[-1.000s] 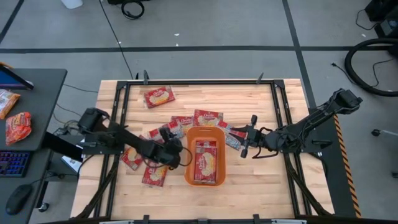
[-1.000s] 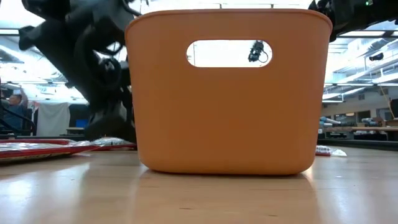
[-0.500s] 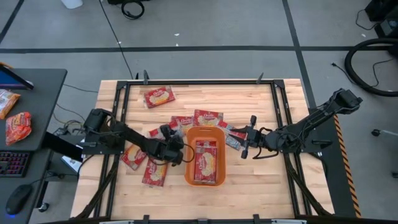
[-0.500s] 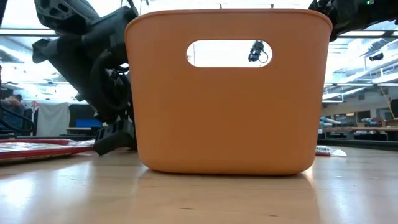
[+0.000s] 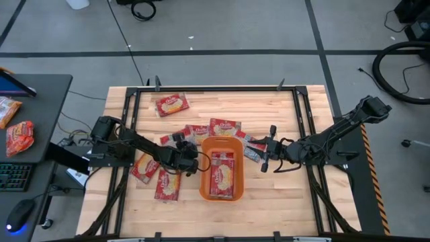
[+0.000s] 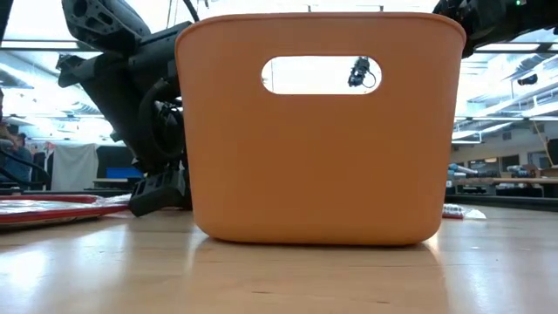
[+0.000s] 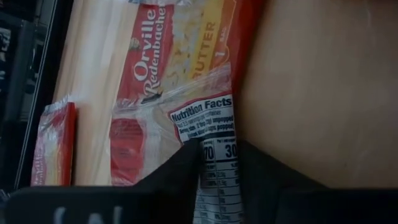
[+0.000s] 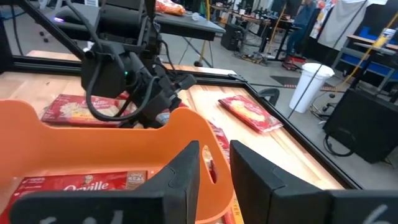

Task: Sort popcorn bags into baskets
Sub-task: Put the red popcorn bag into the orange bin

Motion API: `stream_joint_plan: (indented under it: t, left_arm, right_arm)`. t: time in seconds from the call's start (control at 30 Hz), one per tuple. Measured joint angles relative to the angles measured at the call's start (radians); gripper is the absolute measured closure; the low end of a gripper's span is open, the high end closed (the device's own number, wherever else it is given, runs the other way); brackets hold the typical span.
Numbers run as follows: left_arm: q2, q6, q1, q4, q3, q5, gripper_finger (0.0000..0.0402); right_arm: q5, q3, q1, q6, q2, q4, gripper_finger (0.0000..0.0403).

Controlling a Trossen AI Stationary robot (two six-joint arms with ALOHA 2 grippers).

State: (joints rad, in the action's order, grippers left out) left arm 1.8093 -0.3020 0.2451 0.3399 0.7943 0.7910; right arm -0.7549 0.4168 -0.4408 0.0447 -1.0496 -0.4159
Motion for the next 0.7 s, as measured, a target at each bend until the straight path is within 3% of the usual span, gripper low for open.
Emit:
stream_joint_plan:
  t: [0.7]
  left_arm:
    - [-0.265, -0.001, -0.008, 0.215, -0.005, -0.081, 0.0388]
  right_arm:
    - [0.000, 0.001, 0.000, -0.012, 0.000, 0.019, 0.0309]
